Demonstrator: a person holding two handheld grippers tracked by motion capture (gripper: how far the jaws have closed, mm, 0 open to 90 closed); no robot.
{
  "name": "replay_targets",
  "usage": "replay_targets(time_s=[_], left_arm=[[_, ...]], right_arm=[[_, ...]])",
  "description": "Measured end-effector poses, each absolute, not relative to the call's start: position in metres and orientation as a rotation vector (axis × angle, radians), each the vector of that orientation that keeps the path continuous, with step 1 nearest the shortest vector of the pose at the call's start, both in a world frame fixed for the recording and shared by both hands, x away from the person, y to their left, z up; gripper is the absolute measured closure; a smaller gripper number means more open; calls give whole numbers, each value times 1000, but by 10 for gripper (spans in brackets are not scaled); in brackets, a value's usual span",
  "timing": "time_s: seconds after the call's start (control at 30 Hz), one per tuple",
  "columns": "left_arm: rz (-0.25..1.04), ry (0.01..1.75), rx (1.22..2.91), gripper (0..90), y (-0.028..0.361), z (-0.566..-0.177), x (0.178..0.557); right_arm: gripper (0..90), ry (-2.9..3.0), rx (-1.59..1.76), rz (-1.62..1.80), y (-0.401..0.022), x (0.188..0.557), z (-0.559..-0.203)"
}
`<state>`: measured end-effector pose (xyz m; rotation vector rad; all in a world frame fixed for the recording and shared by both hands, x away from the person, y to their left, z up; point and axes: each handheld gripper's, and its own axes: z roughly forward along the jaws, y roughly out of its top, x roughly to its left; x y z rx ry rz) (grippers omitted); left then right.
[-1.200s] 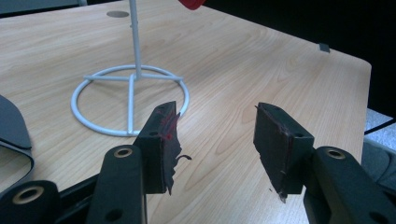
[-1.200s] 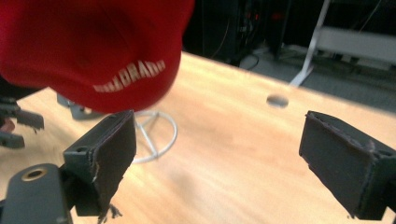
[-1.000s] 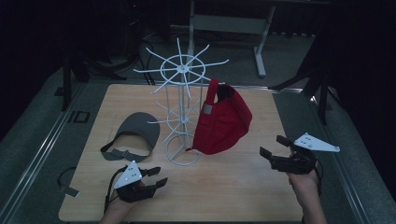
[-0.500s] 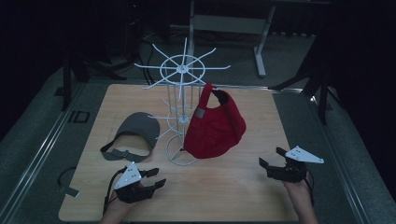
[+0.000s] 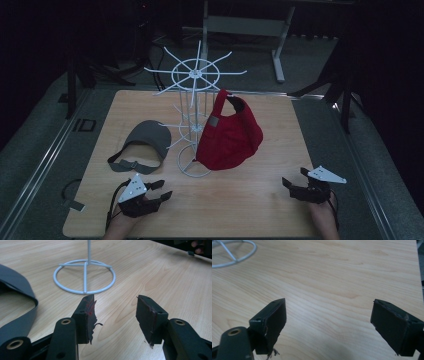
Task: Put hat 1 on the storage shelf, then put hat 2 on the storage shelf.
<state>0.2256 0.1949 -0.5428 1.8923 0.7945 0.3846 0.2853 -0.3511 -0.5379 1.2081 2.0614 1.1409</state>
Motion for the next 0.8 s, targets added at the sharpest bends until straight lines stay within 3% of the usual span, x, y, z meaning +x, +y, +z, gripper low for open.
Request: replay_targets(time_s=[0.37,0.63,0.8], left_arm=[[465,891,1858,501,217,-539,219],[617,1126,1786,498,248,-533,214],[622,1250,1760,423,263,-532,227]], right_arm=[[131,1981,1245,1174,-358,280,-545],[131,1987,1267,1180,-358,280,-552],[132,1985,1270,1180,-358,280,-552]])
